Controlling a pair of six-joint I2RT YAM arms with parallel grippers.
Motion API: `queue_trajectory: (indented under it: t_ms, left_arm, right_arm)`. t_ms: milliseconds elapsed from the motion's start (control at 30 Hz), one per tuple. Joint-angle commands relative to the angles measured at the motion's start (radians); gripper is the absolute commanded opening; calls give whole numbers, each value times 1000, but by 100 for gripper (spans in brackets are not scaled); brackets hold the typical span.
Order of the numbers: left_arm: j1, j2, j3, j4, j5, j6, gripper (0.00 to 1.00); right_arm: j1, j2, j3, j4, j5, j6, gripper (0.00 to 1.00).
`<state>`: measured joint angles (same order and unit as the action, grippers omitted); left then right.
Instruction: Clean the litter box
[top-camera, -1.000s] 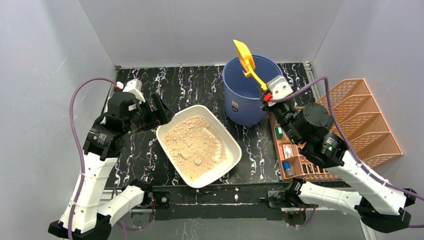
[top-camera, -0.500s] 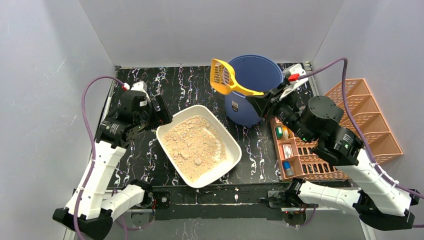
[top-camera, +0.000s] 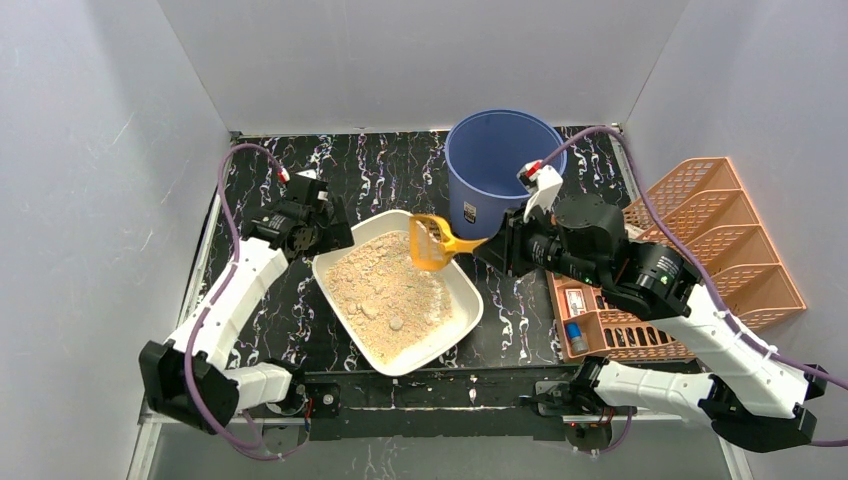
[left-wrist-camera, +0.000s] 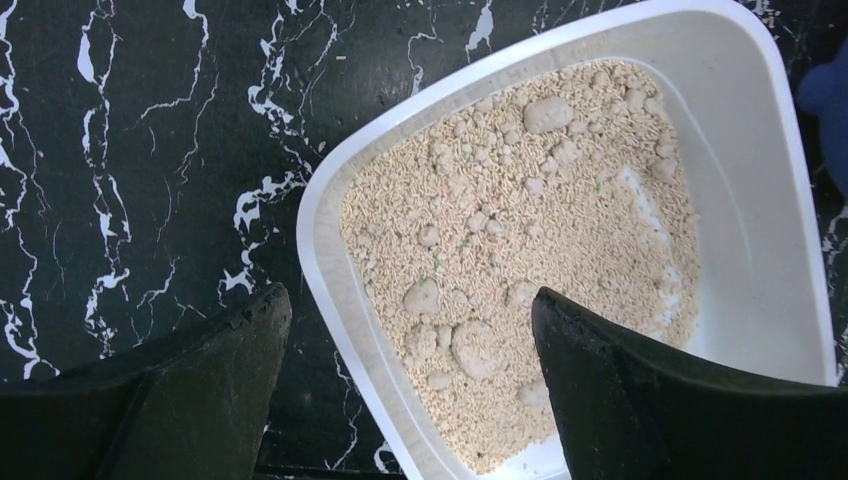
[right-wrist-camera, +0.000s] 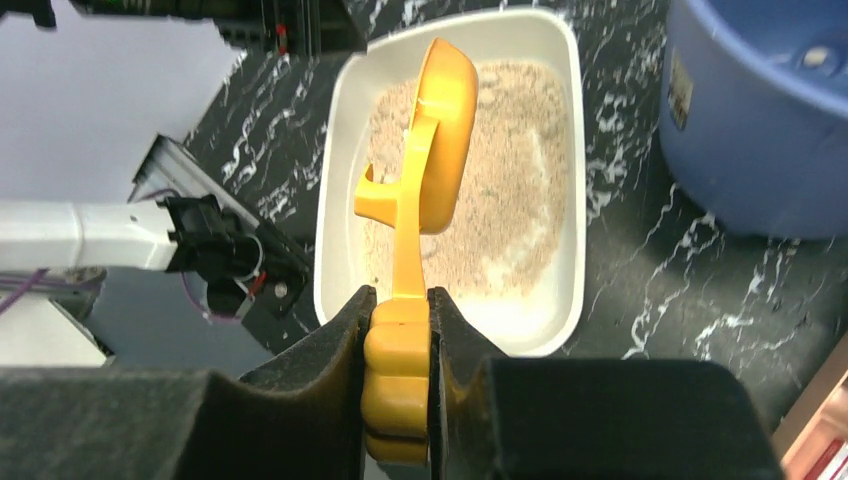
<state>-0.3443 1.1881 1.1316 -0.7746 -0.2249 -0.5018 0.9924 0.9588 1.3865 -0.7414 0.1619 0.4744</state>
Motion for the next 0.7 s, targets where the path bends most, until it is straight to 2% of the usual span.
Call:
queue_trajectory:
  t_ms: [0,233,667]
  left_arm:
    - [-2,69,-1,48,-66,36,87]
    - [-2,247,36,77,-157,102,86]
    - [-1,479,91,113,-158,209,72]
  right_arm:
    - [-1,6,-5,-97,-73,57,1]
    - [0,39,-21,-158,-109,55,1]
    - [-1,55,-70,-138,-154,85,1]
